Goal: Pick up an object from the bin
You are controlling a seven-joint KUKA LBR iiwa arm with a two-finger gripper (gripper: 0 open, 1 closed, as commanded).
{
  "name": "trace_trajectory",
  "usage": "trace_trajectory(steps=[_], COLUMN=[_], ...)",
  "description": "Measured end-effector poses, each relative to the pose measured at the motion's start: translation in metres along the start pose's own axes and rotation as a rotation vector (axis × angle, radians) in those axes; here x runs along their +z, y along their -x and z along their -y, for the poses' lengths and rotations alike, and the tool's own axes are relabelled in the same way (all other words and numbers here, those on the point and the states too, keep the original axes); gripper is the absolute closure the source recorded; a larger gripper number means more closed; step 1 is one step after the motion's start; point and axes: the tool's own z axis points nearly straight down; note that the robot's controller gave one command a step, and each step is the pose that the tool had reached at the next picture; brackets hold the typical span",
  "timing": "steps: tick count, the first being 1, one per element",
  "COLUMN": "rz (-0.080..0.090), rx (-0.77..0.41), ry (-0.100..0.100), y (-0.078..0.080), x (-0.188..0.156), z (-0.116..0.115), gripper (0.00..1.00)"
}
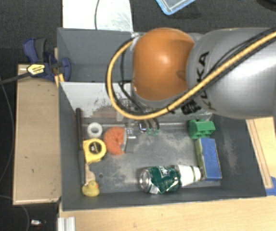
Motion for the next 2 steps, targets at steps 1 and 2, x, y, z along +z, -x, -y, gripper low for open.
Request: trace_trajectory(steps=[1, 2], rz=[0.007, 0.004], rx=[0.003, -0.094], ry=[0.001, 0.000], y=[0.001, -0.024], x=[-0.004, -0.060], z=[0.001, 0.018], gripper=[0.00, 0.00])
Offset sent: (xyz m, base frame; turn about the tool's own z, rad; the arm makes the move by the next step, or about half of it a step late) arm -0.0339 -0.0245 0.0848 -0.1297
